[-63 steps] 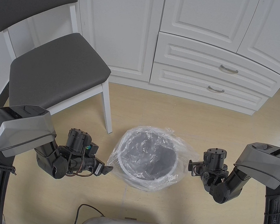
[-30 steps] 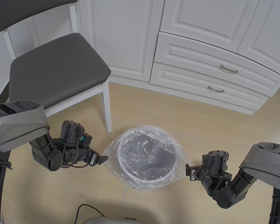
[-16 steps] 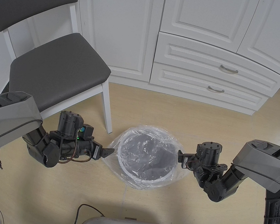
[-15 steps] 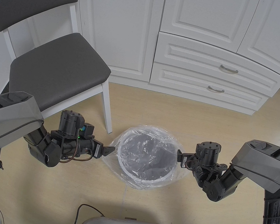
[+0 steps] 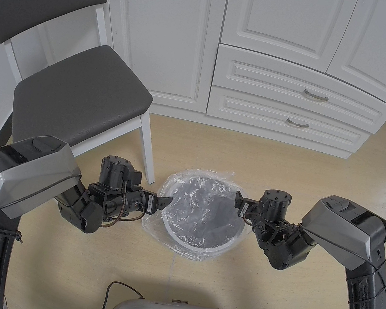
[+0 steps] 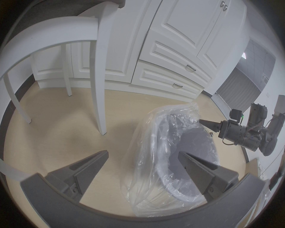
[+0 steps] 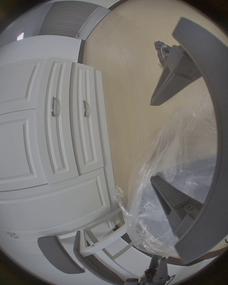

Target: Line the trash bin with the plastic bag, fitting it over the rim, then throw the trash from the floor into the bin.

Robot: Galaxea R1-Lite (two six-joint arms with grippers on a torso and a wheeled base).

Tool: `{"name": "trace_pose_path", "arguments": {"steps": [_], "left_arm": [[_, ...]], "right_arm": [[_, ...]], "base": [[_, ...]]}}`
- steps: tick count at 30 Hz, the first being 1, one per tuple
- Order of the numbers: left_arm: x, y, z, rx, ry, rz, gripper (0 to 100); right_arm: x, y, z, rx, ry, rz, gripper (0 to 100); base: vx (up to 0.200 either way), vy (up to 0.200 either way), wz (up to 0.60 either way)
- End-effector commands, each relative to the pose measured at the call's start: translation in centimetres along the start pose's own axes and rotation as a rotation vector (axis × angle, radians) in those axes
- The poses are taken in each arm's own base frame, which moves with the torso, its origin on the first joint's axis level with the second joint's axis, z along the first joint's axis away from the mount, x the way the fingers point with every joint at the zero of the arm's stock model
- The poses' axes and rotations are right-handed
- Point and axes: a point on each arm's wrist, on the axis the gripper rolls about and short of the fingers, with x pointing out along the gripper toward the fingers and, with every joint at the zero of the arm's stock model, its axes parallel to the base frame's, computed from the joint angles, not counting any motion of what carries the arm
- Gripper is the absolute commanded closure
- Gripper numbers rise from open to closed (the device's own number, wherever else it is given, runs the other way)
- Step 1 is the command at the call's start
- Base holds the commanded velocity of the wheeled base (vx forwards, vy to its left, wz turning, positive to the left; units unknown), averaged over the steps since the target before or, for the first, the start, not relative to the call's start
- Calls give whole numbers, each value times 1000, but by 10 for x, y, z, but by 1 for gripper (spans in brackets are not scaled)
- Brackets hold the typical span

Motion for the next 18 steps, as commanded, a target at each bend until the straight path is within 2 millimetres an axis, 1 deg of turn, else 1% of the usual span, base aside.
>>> {"name": "trace_pose_path", "arguments": {"steps": [1, 3, 5, 8, 11, 14, 15, 18], "left_arm": [[8, -1, -4, -7, 3, 2, 0], [11, -1, -3, -20, -10, 23, 0], [21, 1, 0, -52, -42, 72, 0], [32, 3, 4, -95, -78, 96, 0], [38, 5, 9, -152, -109, 102, 0], [39, 6, 10, -161, -109, 105, 0], [43, 10, 5, -165, -101, 111, 0], [50, 13, 2, -169, -104, 117, 0]], "right_arm": [[-1, 0, -4, -6, 15, 2, 0], [-5, -1, 0, -7, 17, 4, 0], [-10, 0, 9, 0, 9, 25, 0], [-12, 2, 18, 17, -10, 31, 0], [-12, 2, 25, 58, -26, 34, 0], [-11, 1, 26, 64, -29, 33, 0], [-9, -1, 28, 69, -35, 33, 0], [-6, -2, 28, 74, -39, 32, 0]], "base": [[0, 0, 0], [0, 0, 0], [0, 0, 0], [0, 0, 0], [0, 0, 0], [0, 0, 0], [0, 0, 0], [0, 0, 0]]}}
